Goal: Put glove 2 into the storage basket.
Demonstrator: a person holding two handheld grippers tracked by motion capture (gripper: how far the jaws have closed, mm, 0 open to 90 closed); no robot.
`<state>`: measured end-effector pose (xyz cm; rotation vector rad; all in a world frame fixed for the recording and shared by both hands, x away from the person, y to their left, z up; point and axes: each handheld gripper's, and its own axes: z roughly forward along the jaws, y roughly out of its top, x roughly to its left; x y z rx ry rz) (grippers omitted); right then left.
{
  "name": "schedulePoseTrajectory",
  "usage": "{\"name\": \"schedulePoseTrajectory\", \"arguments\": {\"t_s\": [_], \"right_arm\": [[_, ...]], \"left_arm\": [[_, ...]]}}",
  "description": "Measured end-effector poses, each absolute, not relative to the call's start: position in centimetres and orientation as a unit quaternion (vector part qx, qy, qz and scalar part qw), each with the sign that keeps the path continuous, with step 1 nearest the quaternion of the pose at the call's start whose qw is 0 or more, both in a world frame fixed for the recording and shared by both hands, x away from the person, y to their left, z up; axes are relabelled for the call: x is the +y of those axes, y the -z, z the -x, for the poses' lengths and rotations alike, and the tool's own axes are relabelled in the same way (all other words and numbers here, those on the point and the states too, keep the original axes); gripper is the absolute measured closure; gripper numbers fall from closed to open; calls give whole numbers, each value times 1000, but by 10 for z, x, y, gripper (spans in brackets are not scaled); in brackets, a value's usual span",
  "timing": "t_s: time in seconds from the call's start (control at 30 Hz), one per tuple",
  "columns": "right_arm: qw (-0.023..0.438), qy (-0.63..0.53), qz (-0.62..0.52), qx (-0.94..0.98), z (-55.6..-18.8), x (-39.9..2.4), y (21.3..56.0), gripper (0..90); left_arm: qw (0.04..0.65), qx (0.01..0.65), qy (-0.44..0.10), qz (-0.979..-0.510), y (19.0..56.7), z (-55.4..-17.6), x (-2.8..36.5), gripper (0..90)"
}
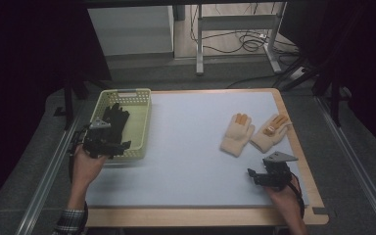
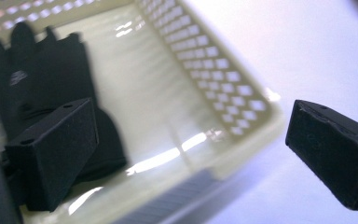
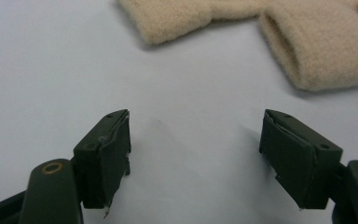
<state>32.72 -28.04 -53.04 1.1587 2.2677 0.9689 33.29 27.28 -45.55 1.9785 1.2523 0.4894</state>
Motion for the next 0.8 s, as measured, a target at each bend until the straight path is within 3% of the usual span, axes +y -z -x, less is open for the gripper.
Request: {"name": "schedulePoseTrajectory", "arguments": {"t_s": [0.43, 0.8], "right_arm": [[207, -348, -415, 815, -327, -280, 530, 242], [207, -349, -414, 815, -327, -280, 530, 238]], "left_arm": [[424, 406, -171, -791, 486, -277, 208, 32], [347, 414, -166, -825, 544, -288, 181, 24]]}}
